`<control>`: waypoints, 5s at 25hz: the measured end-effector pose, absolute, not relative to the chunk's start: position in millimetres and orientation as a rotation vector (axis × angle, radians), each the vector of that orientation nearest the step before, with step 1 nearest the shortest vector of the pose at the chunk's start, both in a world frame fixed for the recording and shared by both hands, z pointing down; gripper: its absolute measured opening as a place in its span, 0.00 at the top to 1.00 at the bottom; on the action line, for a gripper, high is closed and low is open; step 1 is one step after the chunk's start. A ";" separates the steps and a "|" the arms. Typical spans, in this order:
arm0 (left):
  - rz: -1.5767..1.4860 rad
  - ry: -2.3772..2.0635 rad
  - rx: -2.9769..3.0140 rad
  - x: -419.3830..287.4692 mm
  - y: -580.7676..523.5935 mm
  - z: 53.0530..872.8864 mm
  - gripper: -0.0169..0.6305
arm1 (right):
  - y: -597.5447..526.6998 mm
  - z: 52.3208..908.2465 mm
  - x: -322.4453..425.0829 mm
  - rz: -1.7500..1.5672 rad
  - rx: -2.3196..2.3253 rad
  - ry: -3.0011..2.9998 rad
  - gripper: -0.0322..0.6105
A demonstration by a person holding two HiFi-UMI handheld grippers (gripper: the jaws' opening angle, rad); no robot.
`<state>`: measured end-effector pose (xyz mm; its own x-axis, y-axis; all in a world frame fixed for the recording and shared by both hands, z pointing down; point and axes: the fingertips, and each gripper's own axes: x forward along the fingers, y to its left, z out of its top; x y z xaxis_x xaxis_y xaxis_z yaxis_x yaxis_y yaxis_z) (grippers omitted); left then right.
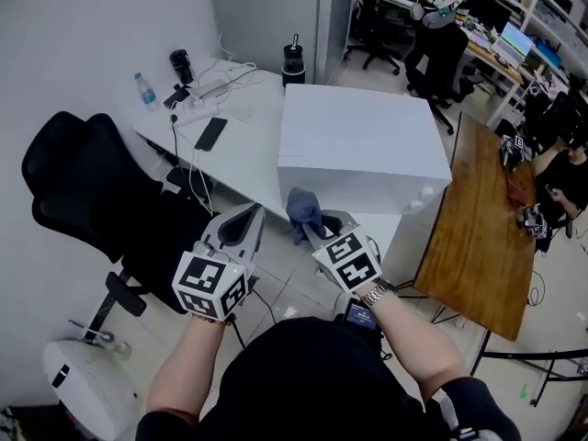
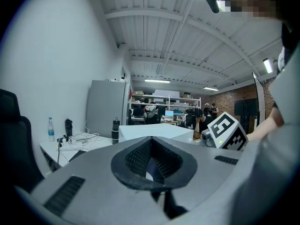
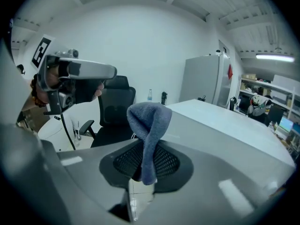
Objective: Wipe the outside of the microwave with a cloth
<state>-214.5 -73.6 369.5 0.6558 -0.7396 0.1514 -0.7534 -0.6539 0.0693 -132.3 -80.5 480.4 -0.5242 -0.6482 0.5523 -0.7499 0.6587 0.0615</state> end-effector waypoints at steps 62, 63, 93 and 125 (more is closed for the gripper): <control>0.283 -1.024 2.802 -58.4 -87.4 380.5 0.97 | -138.9 538.9 106.9 0.495 1.514 -2.001 0.85; 0.285 -1.025 2.802 -52.8 -86.1 380.5 0.97 | -137.9 539.2 112.8 0.497 1.517 -2.001 0.85; 0.347 -1.018 2.789 59.2 -53.1 392.5 0.97 | -100.2 529.7 227.5 0.462 1.505 -2.018 0.85; 0.285 -0.683 2.869 116.5 19.8 393.1 0.54 | 25.1 402.4 154.2 0.000 0.781 -2.581 0.85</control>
<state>116.5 19.8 393.1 0.8764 -0.4256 0.2255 -0.4597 -0.8788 0.1281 154.2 25.1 402.4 -0.7428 -0.5274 0.4124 -0.5274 0.8404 0.1250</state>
